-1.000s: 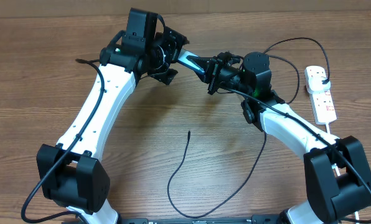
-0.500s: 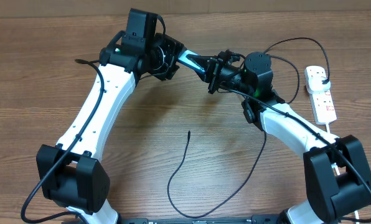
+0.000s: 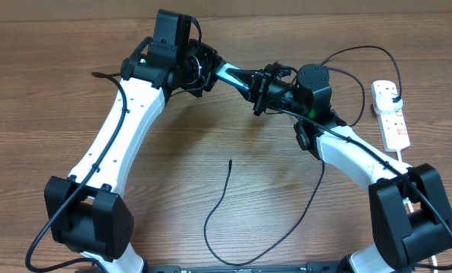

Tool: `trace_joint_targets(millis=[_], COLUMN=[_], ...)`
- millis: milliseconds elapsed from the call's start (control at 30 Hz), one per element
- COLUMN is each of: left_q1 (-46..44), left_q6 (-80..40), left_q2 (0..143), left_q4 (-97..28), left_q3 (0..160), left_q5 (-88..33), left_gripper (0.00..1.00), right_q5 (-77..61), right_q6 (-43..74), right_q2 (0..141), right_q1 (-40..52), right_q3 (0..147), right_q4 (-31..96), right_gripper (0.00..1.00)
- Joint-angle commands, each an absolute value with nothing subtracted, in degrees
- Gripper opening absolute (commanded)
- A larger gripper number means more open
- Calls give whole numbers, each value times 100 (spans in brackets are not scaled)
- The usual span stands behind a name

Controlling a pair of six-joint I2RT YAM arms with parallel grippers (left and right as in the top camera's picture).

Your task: Plug charger to phone and switch on socket

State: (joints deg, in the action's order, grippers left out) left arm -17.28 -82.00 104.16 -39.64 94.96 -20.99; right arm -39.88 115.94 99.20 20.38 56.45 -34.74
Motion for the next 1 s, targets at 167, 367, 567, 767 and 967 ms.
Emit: trace_joint_targets(millis=[167,367,567,767,967], left_q1=[-1772,-1772,-1772,-1772,-1772], left_q6=[-8184,-8121,-8099,-8099,-8099], left_q2=[10473,10473,10473,10473,10473], left_q4=[-4064,-4064,-4069,-4069,-4066], left_q3=[9459,9459,9459,9459,9459], left_q5=[-2036,-2036,-2038,-2040,-2093], left_gripper=[26,13,4,4,4], right_q5=[-4125,-4150,-4167,-4167,-4167], right_q6=[12385,12385,12385,12385,12385], right_q2=[9806,9806,9806,9806,9806], right_q1=[2040,2040,2040,2040,2040], right_q3=[5736,5736,5736,5736,5736], right_q4=[-3719,-3723,-3723,-3723,-3721], right_gripper=[4,4,4,11,31])
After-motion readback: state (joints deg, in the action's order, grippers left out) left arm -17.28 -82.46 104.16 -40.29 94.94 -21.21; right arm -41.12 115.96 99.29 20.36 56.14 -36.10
